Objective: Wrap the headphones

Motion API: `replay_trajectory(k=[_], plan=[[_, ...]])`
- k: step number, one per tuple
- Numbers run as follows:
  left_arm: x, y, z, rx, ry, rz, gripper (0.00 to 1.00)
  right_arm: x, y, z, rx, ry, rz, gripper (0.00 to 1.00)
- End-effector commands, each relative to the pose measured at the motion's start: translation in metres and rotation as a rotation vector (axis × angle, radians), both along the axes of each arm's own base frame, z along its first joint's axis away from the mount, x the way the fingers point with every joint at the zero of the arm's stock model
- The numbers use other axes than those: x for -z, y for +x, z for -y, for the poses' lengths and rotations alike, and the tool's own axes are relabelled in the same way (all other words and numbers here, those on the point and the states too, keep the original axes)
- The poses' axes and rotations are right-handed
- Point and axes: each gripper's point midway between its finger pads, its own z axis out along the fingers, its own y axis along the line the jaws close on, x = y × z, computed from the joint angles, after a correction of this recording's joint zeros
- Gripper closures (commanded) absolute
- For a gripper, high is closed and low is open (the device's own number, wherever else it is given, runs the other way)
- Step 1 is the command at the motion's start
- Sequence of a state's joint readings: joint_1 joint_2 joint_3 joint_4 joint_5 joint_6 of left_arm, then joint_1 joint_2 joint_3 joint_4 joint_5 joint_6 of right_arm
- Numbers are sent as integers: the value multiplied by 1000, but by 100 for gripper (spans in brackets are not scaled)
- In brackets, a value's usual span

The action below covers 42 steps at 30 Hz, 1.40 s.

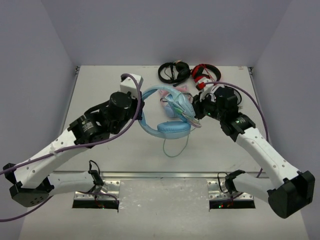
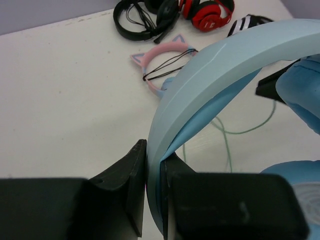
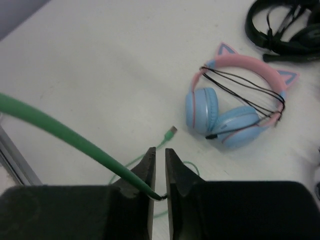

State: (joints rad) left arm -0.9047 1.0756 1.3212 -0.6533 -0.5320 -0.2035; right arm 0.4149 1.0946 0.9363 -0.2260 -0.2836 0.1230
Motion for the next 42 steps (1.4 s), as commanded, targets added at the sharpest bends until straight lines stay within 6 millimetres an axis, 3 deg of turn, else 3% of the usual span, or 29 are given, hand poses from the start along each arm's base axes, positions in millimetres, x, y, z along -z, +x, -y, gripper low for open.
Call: replay_trajectory(k=[1,3,4,5,6,7,11,13,19,21,25,28,30,34,36,39,42], plan=[[-101,-22,0,19,-418,117,99,-52,8,-32,-133,211,253,90],[-128,-31,-3,36,-527,128,100,-38,5,-39,-174,249,245,94],[-138,-37,-6,47,-567,132,100,-51,5,-44,-194,308,286,98],[-146,-41,-3,68,-617,122,100,-41,5,-51,-216,329,258,99],[-160,-45,-5,75,-660,131,100,-57,0,-59,-286,384,306,99],[-168,-50,-2,102,-698,120,100,-59,-5,-66,-314,444,262,99],[-193,-53,-1,106,-773,120,100,-69,-10,-88,-404,564,204,87],[-199,-48,-4,74,-793,134,100,-76,-18,-97,-443,602,208,79],[-193,-30,-10,-31,-802,173,100,-78,-34,-128,-530,674,183,76],[-192,-25,-12,-56,-808,182,100,-70,-35,-139,-542,667,159,82],[-199,-16,-36,-187,-871,258,100,-54,-49,-160,-592,659,131,83],[-205,-10,-53,-292,-924,295,100,-44,-60,-169,-619,685,126,93],[-214,-8,-57,-323,-944,306,100,-45,-64,-173,-636,711,127,92],[-225,-4,-68,-398,-950,325,100,-28,-69,-192,-663,694,92,93],[-229,-2,-79,-457,-930,349,100,-23,-83,-203,-705,683,89,86],[-230,-2,-89,-503,-895,375,99,-18,-98,-212,-745,696,85,84],[-223,1,-98,-564,-827,385,100,-20,-115,-218,-798,738,62,98]])
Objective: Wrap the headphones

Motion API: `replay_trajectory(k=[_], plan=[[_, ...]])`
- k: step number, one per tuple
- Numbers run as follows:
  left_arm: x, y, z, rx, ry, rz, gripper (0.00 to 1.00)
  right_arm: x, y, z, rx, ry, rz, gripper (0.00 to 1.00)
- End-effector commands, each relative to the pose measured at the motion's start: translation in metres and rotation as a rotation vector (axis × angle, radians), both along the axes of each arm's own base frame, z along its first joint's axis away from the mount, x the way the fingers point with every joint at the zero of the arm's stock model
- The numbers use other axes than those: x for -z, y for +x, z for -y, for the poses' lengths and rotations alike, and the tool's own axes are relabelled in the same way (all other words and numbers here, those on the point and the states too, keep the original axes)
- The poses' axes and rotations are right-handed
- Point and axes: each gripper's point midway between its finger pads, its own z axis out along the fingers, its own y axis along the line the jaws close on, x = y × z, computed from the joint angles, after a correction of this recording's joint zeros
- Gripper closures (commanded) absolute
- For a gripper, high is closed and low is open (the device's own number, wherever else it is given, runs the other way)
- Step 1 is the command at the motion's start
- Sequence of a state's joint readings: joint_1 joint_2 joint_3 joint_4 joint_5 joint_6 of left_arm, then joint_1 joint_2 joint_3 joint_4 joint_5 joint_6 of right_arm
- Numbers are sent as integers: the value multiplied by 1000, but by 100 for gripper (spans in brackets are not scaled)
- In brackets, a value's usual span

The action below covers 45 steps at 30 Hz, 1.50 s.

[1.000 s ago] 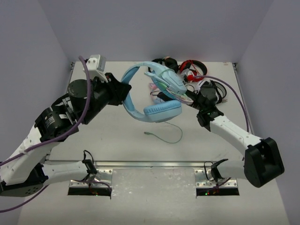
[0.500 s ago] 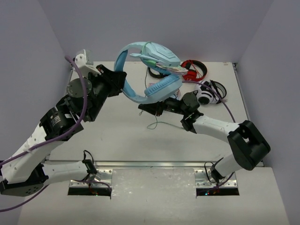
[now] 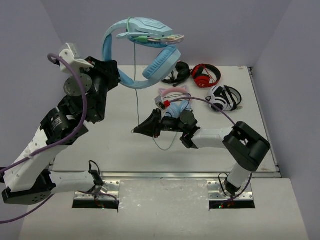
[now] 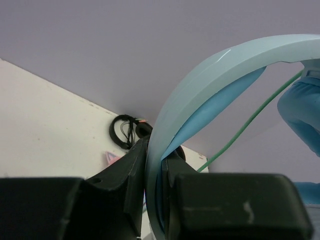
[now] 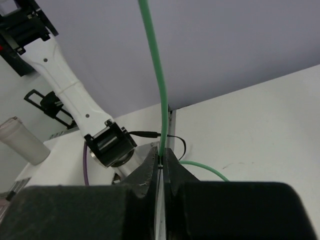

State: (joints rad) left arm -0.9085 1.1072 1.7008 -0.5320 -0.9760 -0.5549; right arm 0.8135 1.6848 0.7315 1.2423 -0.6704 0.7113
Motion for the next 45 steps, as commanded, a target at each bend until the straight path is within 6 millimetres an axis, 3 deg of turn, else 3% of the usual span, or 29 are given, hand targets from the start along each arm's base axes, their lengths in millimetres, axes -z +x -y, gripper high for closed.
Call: replay_trajectory(k=[1,8,9,10,11,15,16,17,18,19,20,21,22,23,24,26,28,29,33,36,41,45], plan=[[-41,-9,-36,-139,-118,89,100,-26,-22,-2,-62,104,59,99],[-25,5,-48,-307,110,30,100,-13,-63,6,-50,52,91,99],[-25,14,-52,-329,136,24,99,-1,-61,7,-13,-3,104,99],[-28,20,-48,-304,145,30,100,-8,-73,10,-12,-5,130,99],[-14,37,-57,-344,211,-26,100,9,-74,11,5,-85,155,99],[-2,66,-68,-364,265,-84,100,10,-81,13,77,-202,214,99],[7,72,-65,-372,284,-94,100,-5,-80,9,88,-194,236,99],[16,76,-63,-377,306,-108,99,2,-81,11,82,-252,244,99],[23,77,-66,-400,318,-123,100,-16,-78,7,89,-242,264,99],[43,81,-64,-406,347,-157,100,-22,-76,7,98,-255,272,99],[53,81,-64,-409,356,-174,100,-17,-74,10,98,-317,278,99],[62,81,-62,-403,337,-181,100,-37,-70,7,113,-302,296,99],[77,79,-62,-391,345,-192,100,-42,-68,7,121,-317,302,99],[85,78,-61,-385,332,-194,100,-35,-65,11,120,-381,324,99],[92,77,-62,-388,332,-200,99,-55,-61,9,137,-373,352,99],[114,73,-63,-381,357,-226,100,-75,-51,14,174,-415,421,99],[137,70,-65,-379,397,-264,100,-78,-41,25,209,-497,495,99],[144,69,-67,-384,411,-275,100,-103,-37,28,240,-474,530,99],[161,63,-66,-364,448,-288,99,-138,-7,51,372,-514,602,99],[166,60,-43,-260,491,-276,99,-159,17,69,521,-536,651,99],[180,46,-11,-132,524,-245,100,-173,49,93,736,-570,674,99],[207,36,12,-41,592,-294,100,-183,74,118,942,-635,709,99]])
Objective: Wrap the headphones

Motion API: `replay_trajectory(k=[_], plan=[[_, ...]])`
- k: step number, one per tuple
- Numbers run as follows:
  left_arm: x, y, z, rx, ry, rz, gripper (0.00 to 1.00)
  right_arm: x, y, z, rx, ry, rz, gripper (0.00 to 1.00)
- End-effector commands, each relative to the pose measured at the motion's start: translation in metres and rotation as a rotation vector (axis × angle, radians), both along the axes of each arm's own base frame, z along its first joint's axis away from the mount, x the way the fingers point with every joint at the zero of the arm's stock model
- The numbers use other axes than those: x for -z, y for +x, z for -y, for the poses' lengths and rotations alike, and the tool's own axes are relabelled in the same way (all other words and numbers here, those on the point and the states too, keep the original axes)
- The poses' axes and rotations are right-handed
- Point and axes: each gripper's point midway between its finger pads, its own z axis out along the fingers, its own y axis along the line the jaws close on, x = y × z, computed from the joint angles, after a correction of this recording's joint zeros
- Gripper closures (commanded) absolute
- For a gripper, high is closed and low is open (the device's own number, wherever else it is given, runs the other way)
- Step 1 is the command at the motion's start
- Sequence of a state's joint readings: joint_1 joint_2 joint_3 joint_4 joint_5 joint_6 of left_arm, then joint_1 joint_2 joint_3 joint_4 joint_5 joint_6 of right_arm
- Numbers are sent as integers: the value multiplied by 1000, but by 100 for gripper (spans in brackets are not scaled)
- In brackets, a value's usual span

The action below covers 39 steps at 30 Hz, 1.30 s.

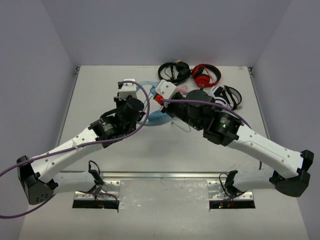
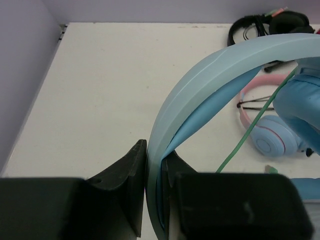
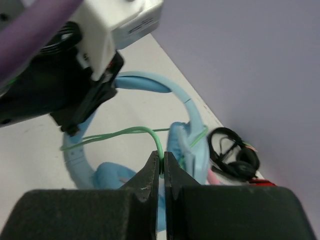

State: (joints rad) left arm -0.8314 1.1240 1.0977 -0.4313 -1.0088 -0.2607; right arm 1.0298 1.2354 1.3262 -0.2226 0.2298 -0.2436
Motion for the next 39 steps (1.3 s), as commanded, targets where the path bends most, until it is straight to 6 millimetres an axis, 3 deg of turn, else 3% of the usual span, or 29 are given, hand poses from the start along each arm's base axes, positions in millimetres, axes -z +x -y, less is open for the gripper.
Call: replay_trajectory(k=[1,2,4,7,12,19,21,22,23,26,30,39], plan=[[-13,-1,19,40,-100,36,100,-42,31,38,243,16,166,99],[0,-3,19,40,-47,-23,100,-43,35,42,273,9,181,99],[4,-5,24,58,-50,-50,99,-50,44,58,367,1,227,99],[9,-10,28,94,-44,-66,100,-53,48,64,383,25,227,99],[11,-17,35,132,-17,-76,100,-55,62,83,439,12,231,99],[4,-28,22,85,11,-66,100,-42,74,109,499,-44,248,97],[-1,-30,18,68,-5,-53,100,-46,69,109,453,-12,254,98],[-3,-30,18,76,-8,-55,100,-38,68,107,417,-19,251,99],[-5,-31,18,84,-14,-52,99,-45,62,93,318,8,289,99],[-6,-32,21,121,-3,-54,100,-42,53,86,235,4,320,99],[-3,-34,30,187,24,-75,100,-47,61,83,237,-26,311,99],[-10,-45,41,273,60,-56,100,-34,86,90,242,-52,255,99]])
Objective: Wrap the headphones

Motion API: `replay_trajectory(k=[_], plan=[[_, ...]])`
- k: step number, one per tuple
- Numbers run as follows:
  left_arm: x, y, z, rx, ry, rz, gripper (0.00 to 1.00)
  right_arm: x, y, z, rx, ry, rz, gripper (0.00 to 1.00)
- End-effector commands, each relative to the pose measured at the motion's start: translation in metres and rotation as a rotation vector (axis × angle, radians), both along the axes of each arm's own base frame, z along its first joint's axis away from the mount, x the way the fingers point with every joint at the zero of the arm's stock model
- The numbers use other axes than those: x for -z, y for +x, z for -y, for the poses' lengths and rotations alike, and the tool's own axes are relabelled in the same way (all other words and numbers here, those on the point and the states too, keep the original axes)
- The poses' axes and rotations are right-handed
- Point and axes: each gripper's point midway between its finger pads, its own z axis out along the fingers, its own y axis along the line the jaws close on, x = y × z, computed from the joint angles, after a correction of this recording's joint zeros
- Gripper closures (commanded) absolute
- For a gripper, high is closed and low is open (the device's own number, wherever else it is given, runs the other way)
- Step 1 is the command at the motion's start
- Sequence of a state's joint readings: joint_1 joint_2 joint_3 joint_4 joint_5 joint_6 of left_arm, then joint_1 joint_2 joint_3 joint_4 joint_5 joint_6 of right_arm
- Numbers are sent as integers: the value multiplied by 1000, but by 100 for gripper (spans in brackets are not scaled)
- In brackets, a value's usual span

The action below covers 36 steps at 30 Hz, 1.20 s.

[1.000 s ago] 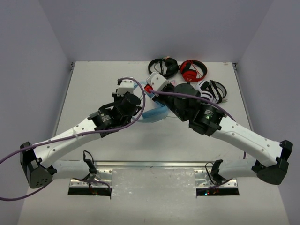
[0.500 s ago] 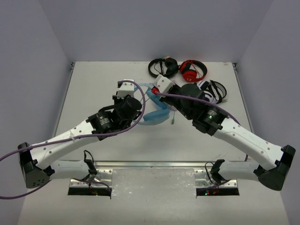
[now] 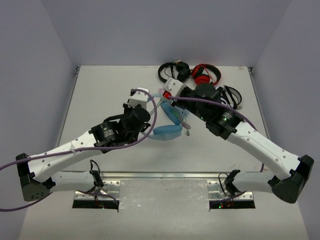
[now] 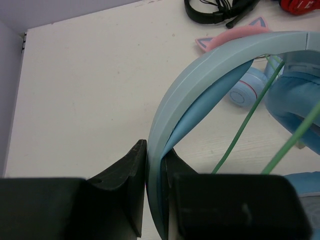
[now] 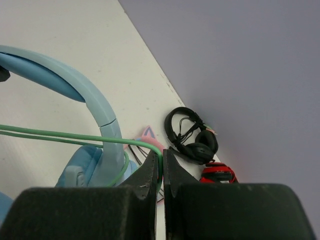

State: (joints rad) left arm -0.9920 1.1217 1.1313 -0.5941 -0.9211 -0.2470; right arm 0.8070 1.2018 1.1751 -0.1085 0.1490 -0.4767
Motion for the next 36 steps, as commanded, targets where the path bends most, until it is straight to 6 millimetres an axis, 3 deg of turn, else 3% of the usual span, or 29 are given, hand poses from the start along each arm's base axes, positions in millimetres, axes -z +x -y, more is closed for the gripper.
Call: replay_trajectory(k=[1,11,15,23,29,32,36], plan=[[-27,-10,-4,36,-33,57,100,-62,26,33,117,119,115,99],[-55,-14,-10,25,-91,124,100,-34,28,48,113,163,46,99],[-68,-11,-21,-48,-69,151,100,-41,18,56,96,237,47,99],[-95,-15,-11,26,-190,181,100,-25,9,51,34,313,-37,98],[-109,-22,-2,102,-274,185,100,-23,10,45,-80,410,-128,81],[-115,-24,-2,116,-291,192,100,-16,10,37,-173,452,-195,62],[-119,-25,-2,131,-272,196,100,-7,5,24,-293,499,-257,57]])
